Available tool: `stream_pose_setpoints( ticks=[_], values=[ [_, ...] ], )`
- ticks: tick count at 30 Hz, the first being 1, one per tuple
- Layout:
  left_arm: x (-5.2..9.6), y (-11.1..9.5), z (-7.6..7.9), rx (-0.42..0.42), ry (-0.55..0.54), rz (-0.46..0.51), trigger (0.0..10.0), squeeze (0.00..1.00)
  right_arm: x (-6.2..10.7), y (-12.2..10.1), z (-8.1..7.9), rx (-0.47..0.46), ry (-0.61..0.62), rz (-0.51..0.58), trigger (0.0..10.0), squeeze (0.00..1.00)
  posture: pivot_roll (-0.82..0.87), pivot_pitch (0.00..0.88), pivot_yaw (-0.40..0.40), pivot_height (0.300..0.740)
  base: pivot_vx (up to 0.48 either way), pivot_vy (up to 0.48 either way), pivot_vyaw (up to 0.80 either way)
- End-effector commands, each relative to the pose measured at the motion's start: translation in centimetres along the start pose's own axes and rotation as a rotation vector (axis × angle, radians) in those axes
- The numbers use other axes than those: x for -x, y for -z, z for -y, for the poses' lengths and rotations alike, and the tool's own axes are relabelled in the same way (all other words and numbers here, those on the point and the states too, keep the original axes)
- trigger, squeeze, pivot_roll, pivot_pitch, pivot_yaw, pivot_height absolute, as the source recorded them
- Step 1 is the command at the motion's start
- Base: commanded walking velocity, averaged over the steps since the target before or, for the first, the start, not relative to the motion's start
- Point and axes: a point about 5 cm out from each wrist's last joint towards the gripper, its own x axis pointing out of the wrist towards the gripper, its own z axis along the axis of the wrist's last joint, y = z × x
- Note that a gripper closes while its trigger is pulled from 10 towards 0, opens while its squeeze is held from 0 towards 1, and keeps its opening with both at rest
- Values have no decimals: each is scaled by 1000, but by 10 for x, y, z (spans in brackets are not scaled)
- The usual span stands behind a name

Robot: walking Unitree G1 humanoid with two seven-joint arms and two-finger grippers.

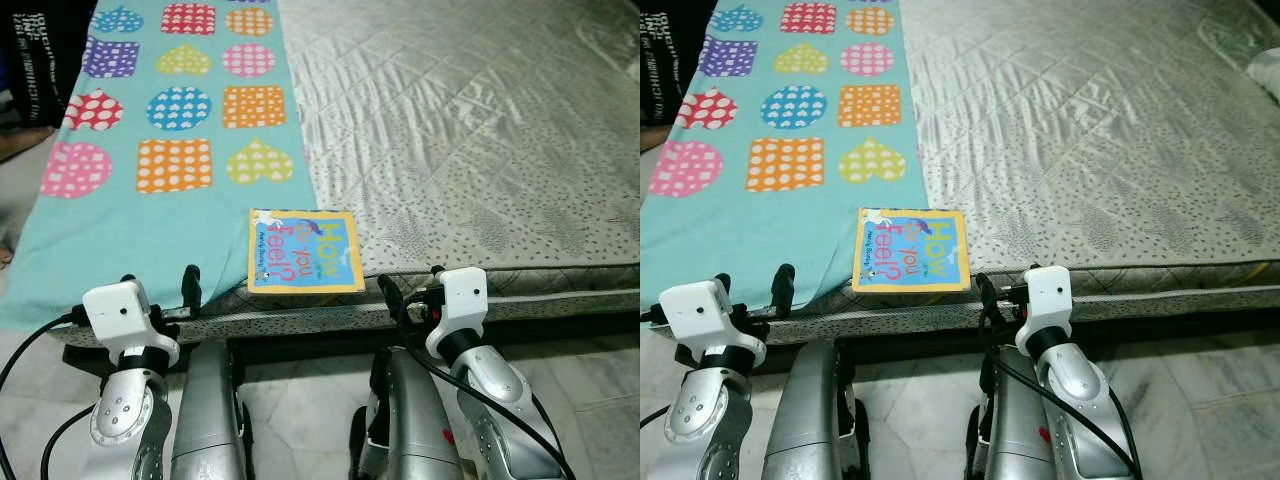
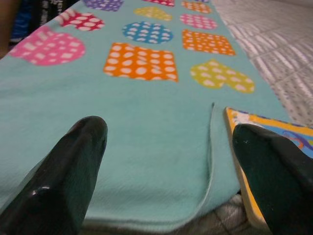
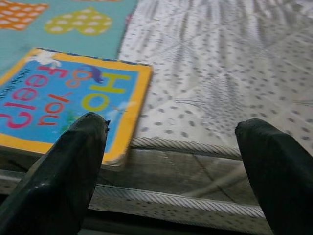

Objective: Clean up the room

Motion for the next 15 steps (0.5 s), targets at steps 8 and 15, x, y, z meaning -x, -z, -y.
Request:
stream_pose_setpoints(
  ticks=[8,15],
  values=[
    [1,4,-2,-9,-9,-15,10000,0,3,7,5,36,16,-49,10000,0,56,272,-78,552,0,0,488],
    [0,3,-3,-1,-28,-13,10000,0,3,7,6,28,17,-52,10000,0,56,273,-81,552,0,0,452]
  ],
)
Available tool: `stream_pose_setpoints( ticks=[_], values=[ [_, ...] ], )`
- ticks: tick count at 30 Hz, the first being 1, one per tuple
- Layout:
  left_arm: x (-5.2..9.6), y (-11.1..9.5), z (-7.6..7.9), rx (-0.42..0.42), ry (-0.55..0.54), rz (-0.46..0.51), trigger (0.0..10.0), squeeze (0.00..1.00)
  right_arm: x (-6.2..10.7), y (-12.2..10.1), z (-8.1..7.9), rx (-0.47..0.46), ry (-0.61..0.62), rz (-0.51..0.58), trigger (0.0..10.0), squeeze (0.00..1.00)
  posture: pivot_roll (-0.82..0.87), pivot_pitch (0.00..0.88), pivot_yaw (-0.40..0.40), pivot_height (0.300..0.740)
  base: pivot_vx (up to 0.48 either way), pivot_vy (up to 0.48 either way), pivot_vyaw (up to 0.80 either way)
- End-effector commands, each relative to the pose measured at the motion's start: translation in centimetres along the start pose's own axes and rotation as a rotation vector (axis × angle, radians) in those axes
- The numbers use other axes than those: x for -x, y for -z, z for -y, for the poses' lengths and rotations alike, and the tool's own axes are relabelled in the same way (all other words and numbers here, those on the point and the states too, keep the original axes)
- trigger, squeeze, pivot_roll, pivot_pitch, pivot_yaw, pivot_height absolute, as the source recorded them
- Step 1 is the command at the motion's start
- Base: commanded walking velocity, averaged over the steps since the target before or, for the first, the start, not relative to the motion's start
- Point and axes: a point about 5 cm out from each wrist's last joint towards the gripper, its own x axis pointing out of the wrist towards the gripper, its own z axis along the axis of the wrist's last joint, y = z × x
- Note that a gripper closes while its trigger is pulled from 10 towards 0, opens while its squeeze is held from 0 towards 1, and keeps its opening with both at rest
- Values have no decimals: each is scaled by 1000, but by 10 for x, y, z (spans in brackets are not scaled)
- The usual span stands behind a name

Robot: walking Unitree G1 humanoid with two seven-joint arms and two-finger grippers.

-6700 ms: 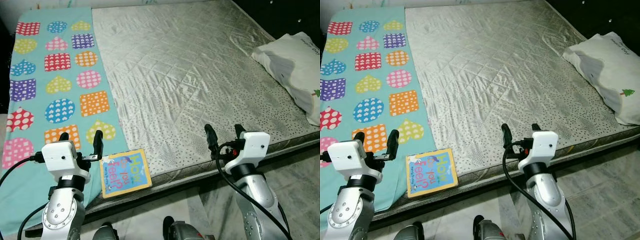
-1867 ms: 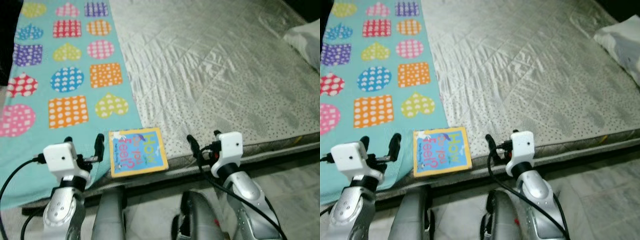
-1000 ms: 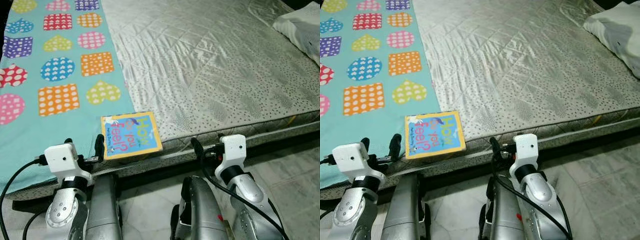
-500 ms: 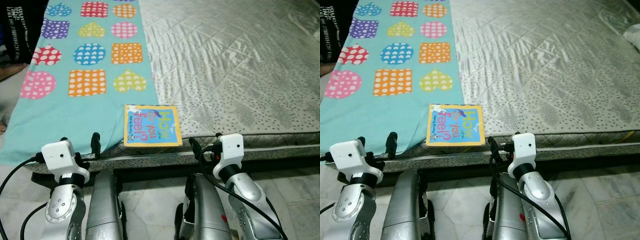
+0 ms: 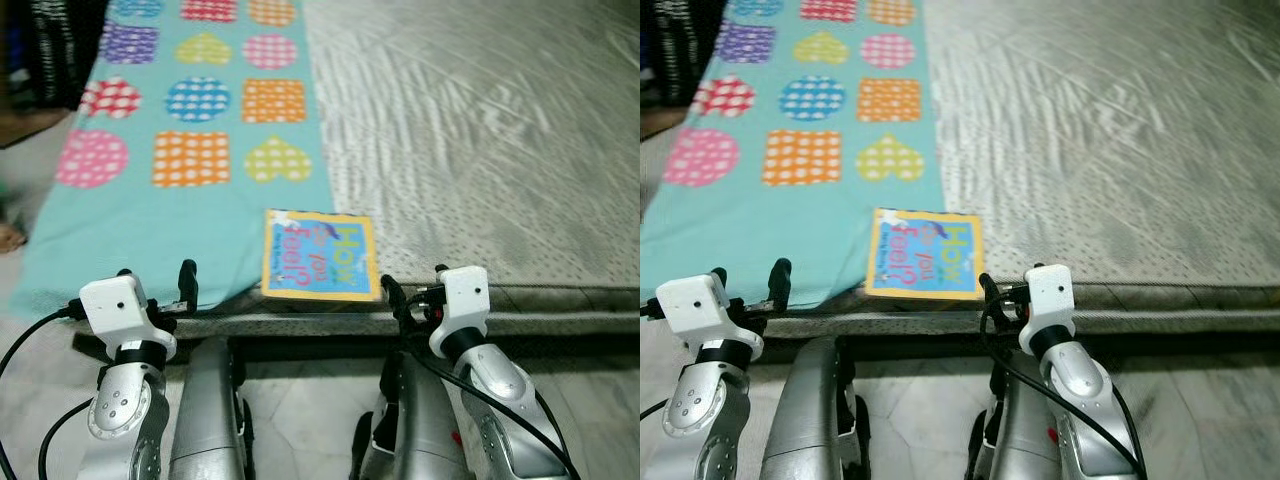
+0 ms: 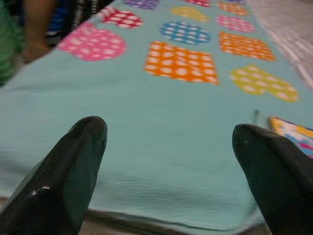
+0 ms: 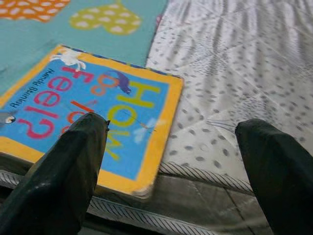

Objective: Clean up the room

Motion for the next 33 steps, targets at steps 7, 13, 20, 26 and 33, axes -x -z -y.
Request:
stream_pose_setpoints(
  ticks=[7,13,20,26,33],
  values=[
    [-18,3,-4,-13,-28,-20,10000,0,4,9,8,-13,39,-51,10000,0,41,274,-85,552,0,0,0],
    [-19,4,4,-8,-3,-19,10000,0,4,11,12,-19,67,-72,10000,0,35,277,-81,552,0,0,-667],
    [-19,6,7,8,-3,-24,10000,0,5,12,12,-20,61,-75,10000,0,35,277,-87,552,0,0,-800],
    [-23,5,6,11,-12,-19,10000,0,4,11,13,-18,52,-78,10000,0,31,276,-94,552,0,0,-311],
    [-27,11,6,37,-28,-48,10000,0,4,11,13,-7,48,-79,10000,0,26,276,-94,552,0,0,0]
  ],
)
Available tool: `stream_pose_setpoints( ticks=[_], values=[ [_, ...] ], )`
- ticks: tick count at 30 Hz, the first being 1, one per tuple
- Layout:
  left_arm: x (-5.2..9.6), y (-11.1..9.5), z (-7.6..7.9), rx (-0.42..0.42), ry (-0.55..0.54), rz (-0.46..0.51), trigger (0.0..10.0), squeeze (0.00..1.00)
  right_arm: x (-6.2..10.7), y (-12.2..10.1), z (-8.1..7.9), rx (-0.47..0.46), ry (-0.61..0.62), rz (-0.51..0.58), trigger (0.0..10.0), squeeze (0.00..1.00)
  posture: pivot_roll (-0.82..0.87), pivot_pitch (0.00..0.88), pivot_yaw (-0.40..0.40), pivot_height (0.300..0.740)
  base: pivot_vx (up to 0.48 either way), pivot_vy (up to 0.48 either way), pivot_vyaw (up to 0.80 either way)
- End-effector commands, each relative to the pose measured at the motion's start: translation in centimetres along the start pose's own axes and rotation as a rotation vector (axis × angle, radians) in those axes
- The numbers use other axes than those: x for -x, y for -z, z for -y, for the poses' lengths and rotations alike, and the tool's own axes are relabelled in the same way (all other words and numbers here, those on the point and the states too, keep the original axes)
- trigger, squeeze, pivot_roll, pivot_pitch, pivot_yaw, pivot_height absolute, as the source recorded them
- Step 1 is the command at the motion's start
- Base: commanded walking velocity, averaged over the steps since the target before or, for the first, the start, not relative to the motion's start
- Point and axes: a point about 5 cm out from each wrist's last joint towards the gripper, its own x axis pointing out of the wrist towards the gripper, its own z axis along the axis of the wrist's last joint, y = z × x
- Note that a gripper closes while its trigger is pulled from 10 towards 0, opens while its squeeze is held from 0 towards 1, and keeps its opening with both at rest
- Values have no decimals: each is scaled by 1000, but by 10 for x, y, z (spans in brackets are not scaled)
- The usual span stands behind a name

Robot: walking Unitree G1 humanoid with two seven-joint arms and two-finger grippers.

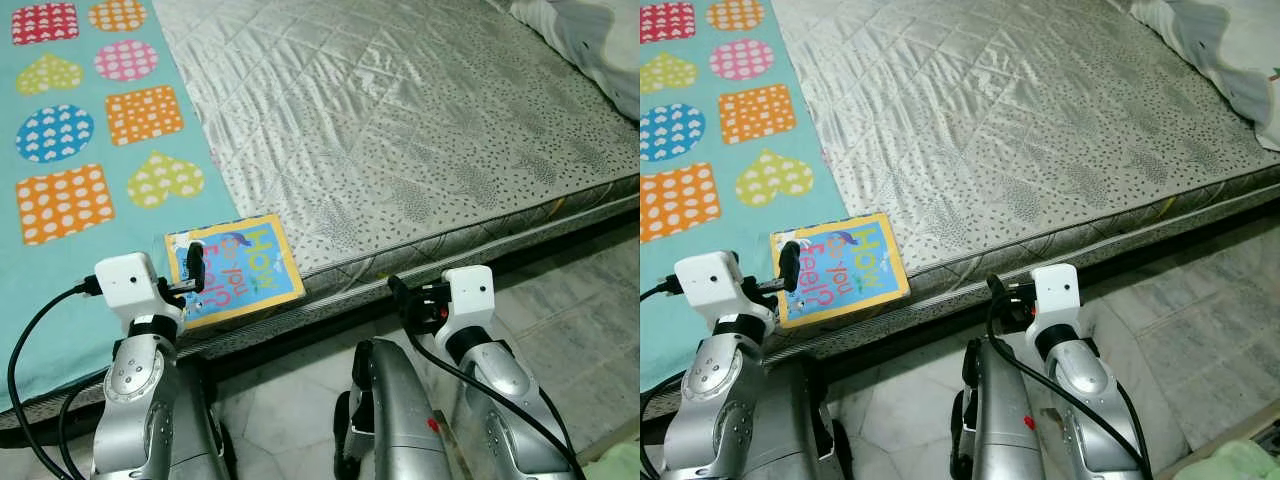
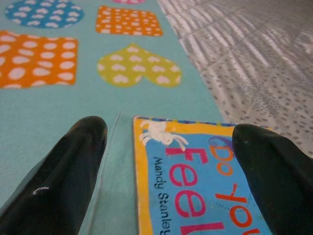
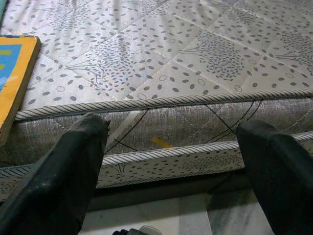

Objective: Clean up the room

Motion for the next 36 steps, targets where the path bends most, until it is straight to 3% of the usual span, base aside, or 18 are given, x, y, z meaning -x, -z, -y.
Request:
stream_pose_setpoints(
  ticks=[1,10,18,21,27,36],
  values=[
    [1,6,-3,7,-21,-25,10000,0,3,6,3,1,2,-30,10000,0,26,276,-94,552,0,0,0],
    [1,6,-2,24,-39,-24,10000,0,3,6,3,6,-12,-23,10000,0,19,266,-98,507,0,0,0],
    [0,14,-14,59,-94,-64,10000,0,2,7,4,15,-20,-35,10000,0,17,261,-107,507,0,0,0],
    [-5,22,-18,82,-114,-113,10000,0,2,7,5,21,-22,-36,10000,0,7,263,-111,507,0,0,0],
    [-13,22,-22,107,-116,-117,10000,0,2,6,6,29,-18,-35,10000,0,-7,266,-114,507,0,0,0],
    [-15,29,-7,132,-57,-149,10000,0,3,5,9,49,-20,-37,10000,0,-20,270,-125,507,0,0,0]
  ],
)
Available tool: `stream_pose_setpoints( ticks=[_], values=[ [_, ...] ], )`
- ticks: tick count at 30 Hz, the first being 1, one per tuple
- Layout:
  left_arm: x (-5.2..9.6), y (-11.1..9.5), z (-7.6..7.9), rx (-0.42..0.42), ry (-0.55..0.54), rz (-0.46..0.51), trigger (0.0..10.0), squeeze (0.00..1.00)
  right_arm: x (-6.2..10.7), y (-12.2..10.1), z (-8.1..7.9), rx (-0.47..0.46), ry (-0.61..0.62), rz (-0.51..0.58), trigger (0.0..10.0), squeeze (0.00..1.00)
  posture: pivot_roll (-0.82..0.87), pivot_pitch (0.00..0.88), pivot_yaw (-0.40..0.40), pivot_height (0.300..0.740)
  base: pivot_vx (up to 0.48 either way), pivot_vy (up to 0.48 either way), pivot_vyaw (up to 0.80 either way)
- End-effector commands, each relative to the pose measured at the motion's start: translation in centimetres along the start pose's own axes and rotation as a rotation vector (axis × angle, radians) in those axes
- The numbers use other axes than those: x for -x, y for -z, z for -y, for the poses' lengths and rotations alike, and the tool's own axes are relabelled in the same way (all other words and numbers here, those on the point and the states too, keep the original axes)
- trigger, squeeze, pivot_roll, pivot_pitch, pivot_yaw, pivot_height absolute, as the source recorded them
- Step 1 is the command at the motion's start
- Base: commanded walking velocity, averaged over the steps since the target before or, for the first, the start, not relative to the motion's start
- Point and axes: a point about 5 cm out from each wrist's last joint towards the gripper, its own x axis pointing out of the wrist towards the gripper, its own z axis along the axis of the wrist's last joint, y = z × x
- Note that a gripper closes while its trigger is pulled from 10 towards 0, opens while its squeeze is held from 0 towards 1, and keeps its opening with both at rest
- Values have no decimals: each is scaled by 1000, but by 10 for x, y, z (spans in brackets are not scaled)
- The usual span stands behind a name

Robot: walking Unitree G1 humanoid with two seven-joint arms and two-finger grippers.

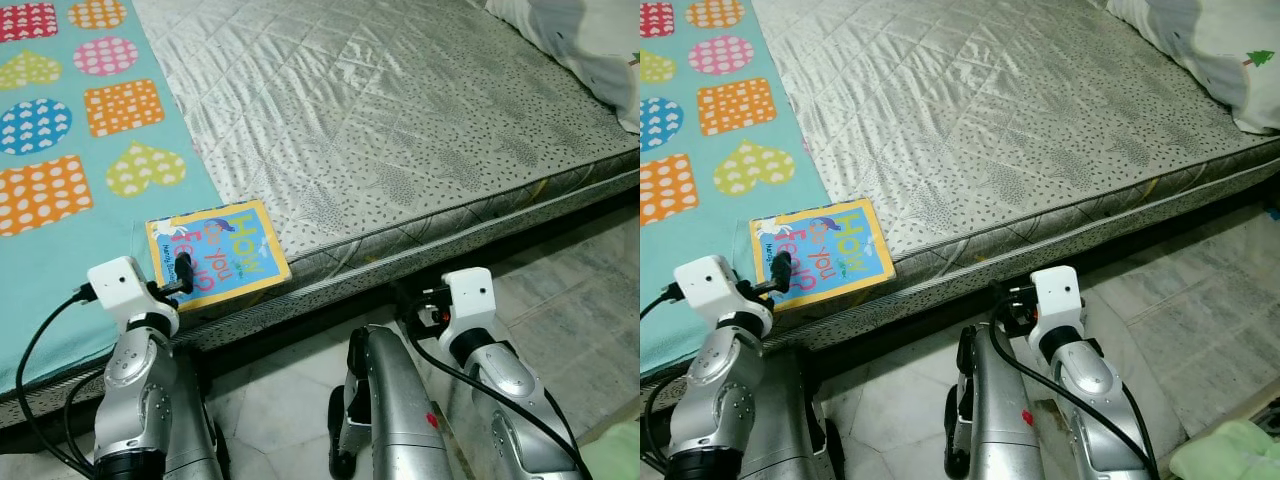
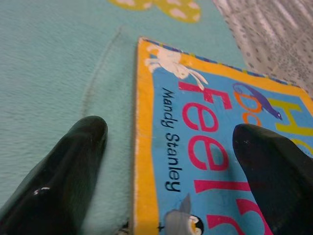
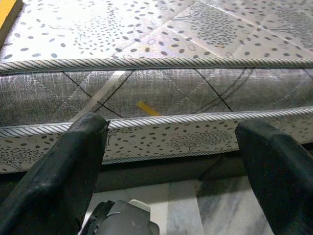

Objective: Clean up the room

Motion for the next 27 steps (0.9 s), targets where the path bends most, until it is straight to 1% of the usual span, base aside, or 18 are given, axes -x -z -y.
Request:
stream_pose_setpoints(
  ticks=[1,6,8,10,11,12,16,19,24,27],
  values=[
    [4,8,0,8,0,-34,10000,0,3,2,4,9,9,-15,10000,0,-20,270,-125,507,0,0,0],
    [4,12,1,9,17,-55,10000,0,2,2,4,12,5,-17,10000,0,-20,272,-129,507,0,0,0],
    [4,17,0,18,23,-87,10000,0,2,2,4,14,3,-17,10000,0,-21,271,-129,507,0,0,0],
    [4,25,2,20,36,-146,10000,0,2,2,4,15,4,-17,10000,0,-21,271,-129,507,0,0,0],
    [5,30,4,31,50,-171,10000,0,2,2,4,15,5,-17,10000,0,-21,271,-129,507,0,0,0],
    [5,30,4,31,50,-171,10000,0,2,2,4,15,5,-17,10000,0,-21,271,-129,507,0,0,0],
    [6,37,9,85,67,-206,10000,0,2,2,4,16,10,-16,10000,0,-27,271,-127,507,0,0,0],
    [5,40,9,97,69,-226,10000,0,2,2,4,15,12,-16,10000,0,-27,271,-127,507,0,0,0],
    [4,42,14,121,143,-264,10000,0,3,-1,5,20,14,3,10000,0,-30,274,-127,507,0,0,0],
    [3,42,19,185,199,-264,10000,0,3,-6,6,24,13,30,10000,0,-30,276,-127,507,0,0,0]
  ],
)
